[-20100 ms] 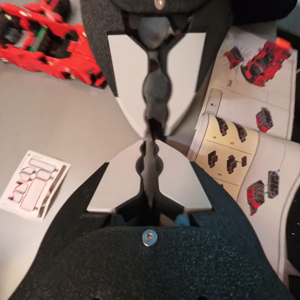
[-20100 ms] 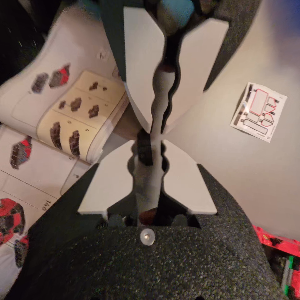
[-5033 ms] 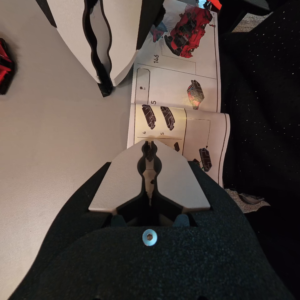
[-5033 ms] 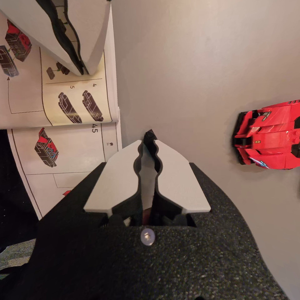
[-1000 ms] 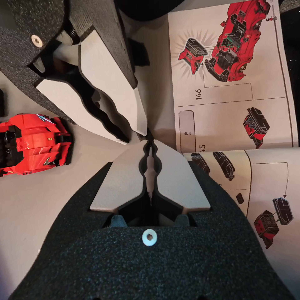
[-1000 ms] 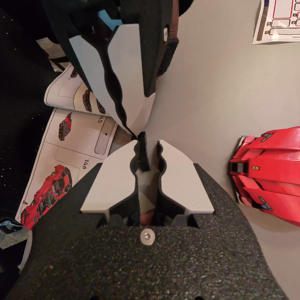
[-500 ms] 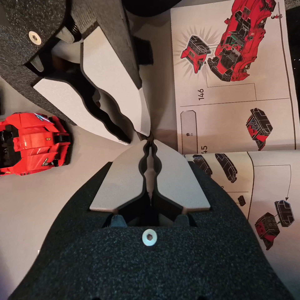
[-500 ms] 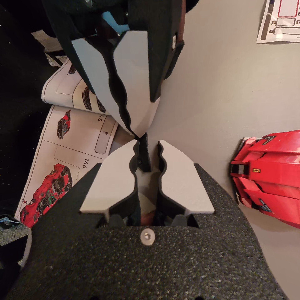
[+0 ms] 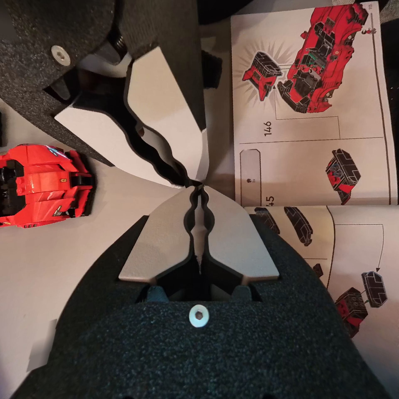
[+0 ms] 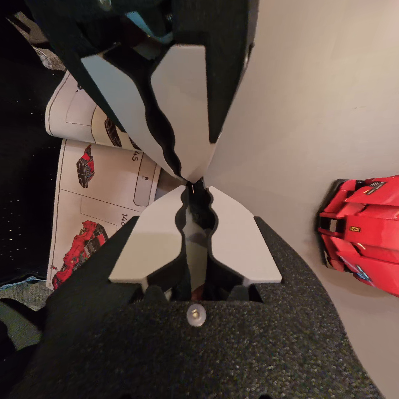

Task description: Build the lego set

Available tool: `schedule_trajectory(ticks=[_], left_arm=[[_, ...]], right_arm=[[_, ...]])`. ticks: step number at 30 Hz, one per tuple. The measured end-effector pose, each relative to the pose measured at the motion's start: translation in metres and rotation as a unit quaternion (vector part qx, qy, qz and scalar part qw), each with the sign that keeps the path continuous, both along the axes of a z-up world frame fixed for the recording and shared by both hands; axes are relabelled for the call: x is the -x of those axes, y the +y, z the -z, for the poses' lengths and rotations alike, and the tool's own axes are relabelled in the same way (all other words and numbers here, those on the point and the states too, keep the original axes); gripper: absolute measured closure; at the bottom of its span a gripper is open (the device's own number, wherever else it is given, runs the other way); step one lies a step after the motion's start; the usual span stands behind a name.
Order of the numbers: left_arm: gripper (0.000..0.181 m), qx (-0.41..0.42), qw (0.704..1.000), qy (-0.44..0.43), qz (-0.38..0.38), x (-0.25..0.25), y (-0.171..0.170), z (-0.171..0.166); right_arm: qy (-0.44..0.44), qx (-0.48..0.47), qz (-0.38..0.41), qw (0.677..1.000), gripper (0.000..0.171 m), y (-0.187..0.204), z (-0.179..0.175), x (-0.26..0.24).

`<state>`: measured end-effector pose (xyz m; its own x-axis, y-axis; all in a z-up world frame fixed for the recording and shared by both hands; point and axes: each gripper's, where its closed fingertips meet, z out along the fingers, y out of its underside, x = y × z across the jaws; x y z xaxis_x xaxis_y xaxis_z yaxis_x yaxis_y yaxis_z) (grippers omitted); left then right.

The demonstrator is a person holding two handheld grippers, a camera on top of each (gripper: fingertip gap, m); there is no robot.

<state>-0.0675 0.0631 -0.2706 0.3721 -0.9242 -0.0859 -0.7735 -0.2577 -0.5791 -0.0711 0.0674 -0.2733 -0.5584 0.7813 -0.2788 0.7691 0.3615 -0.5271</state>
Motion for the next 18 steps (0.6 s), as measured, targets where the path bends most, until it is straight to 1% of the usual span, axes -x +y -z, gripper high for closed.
schedule_trajectory(ticks=[4, 7, 11, 18], left_arm=[[0.179, -0.004, 1.000, -0.018, -0.008, 0.004, -0.002, -0.007], [0.174, -0.010, 0.999, -0.035, -0.041, 0.007, 0.005, -0.010], [0.176, 0.023, 0.996, -0.047, -0.076, 0.007, 0.009, -0.003], [0.179, 0.067, 0.992, -0.068, -0.085, 0.007, 0.007, -0.001]], right_arm=[[-0.011, 0.056, 0.025, 0.998, 0.158, 0.001, -0.001, 0.001], [-0.025, 0.085, 0.035, 0.996, 0.159, 0.001, -0.001, 0.001], [-0.048, 0.099, 0.046, 0.993, 0.160, 0.002, -0.001, 0.002], [-0.077, 0.092, 0.060, 0.991, 0.162, 0.002, 0.000, 0.002]])
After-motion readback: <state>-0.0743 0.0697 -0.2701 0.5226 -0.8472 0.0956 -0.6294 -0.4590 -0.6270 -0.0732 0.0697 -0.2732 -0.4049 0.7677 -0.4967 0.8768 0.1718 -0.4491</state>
